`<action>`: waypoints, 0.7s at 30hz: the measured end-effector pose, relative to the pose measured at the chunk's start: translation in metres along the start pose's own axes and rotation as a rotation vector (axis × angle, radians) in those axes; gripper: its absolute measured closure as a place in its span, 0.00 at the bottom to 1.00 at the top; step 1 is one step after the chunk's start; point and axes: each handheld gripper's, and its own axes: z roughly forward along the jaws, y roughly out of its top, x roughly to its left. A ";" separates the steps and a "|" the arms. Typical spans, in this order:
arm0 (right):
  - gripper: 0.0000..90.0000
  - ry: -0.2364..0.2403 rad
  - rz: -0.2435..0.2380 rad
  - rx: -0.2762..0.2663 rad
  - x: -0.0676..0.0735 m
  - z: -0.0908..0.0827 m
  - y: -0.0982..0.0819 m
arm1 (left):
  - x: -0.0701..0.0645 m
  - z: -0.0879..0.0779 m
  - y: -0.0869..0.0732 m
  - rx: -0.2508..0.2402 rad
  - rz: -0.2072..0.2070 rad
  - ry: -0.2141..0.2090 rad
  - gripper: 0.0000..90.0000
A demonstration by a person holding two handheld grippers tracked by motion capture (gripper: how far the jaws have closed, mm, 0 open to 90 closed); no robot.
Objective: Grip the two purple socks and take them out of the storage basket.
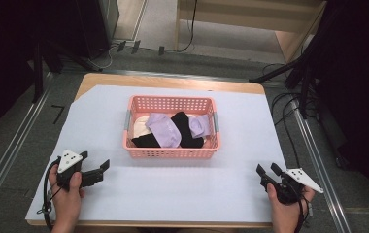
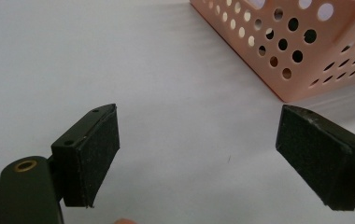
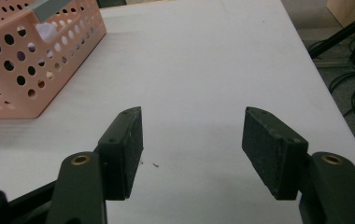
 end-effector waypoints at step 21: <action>0.48 -0.115 -0.076 0.435 0.039 0.078 0.100 | 0.001 0.000 0.000 -0.002 -0.008 -0.008 0.16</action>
